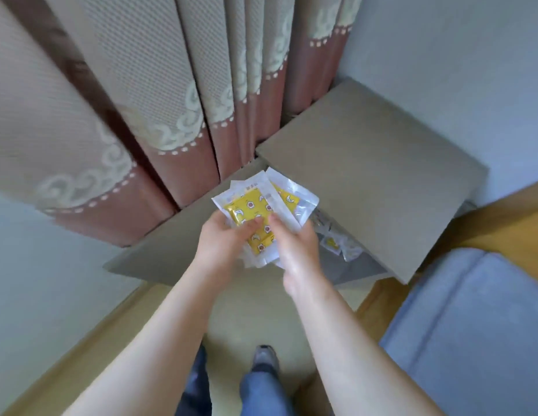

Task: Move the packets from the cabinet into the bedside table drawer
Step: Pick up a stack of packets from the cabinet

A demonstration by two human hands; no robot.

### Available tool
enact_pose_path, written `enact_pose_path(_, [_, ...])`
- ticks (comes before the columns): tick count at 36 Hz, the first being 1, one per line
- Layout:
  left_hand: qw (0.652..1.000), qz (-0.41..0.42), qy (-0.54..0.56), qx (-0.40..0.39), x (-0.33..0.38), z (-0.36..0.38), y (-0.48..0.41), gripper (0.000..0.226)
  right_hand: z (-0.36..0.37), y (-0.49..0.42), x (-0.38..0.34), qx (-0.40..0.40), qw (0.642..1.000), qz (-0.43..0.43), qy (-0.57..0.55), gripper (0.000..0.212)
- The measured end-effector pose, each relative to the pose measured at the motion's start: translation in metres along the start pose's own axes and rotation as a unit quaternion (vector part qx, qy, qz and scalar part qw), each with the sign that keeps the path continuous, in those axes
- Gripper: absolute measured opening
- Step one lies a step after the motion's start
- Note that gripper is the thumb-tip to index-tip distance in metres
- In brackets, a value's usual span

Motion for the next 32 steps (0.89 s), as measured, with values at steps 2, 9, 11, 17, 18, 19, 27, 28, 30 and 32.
enact_pose_path(2, [0.999,0.017,0.007,0.027,0.028,-0.023,0.025,0.011,0.027,0.026,-0.022,-0.046,0.999,-0.007,0.021,0.029])
enact_pose_path(9, [0.987,0.061,0.064,0.137,0.082,-0.117,0.101,0.016,0.121,0.107,-0.046,-0.169,0.983,-0.030,0.069,0.031])
enact_pose_path(11, [0.978,0.069,0.093,0.170,0.088,-0.152,0.125,0.019,0.155,0.134,-0.042,-0.207,0.973,-0.037,0.092,0.032])
enact_pose_path(17, [0.943,0.101,0.157,0.275,0.087,-0.276,0.209,0.023,0.258,0.226,0.004,-0.306,0.941,-0.036,0.138,0.032])
enact_pose_path(18, [0.936,0.106,0.166,0.291,0.084,-0.299,0.225,0.026,0.276,0.244,0.016,-0.323,0.935,-0.031,0.146,0.031])
enact_pose_path(19, [0.928,0.110,0.177,0.310,0.080,-0.322,0.242,0.027,0.292,0.263,0.030,-0.338,0.928,-0.023,0.156,0.030])
enact_pose_path(27, [0.848,0.131,0.254,0.446,0.023,-0.485,0.395,0.024,0.398,0.431,0.151,-0.476,0.854,0.029,0.210,0.026])
enact_pose_path(28, [0.834,0.133,0.261,0.467,0.013,-0.507,0.419,0.023,0.410,0.455,0.171,-0.492,0.841,0.043,0.220,0.027])
enact_pose_path(30, [0.806,0.133,0.269,0.511,-0.006,-0.544,0.466,0.020,0.430,0.503,0.208,-0.526,0.814,0.064,0.237,0.028])
enact_pose_path(32, [0.774,0.136,0.281,0.551,-0.025,-0.575,0.509,0.018,0.446,0.546,0.243,-0.554,0.787,0.079,0.260,0.027])
Point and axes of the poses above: each hand's wrist, its own y-axis away from the middle knuckle, its own z-axis out of the palm, x = y × z, the point moved 10 cm from there along -y, towards the middle knuckle, and after that the axes turned 1 degree about z, right-handed, at the moved point
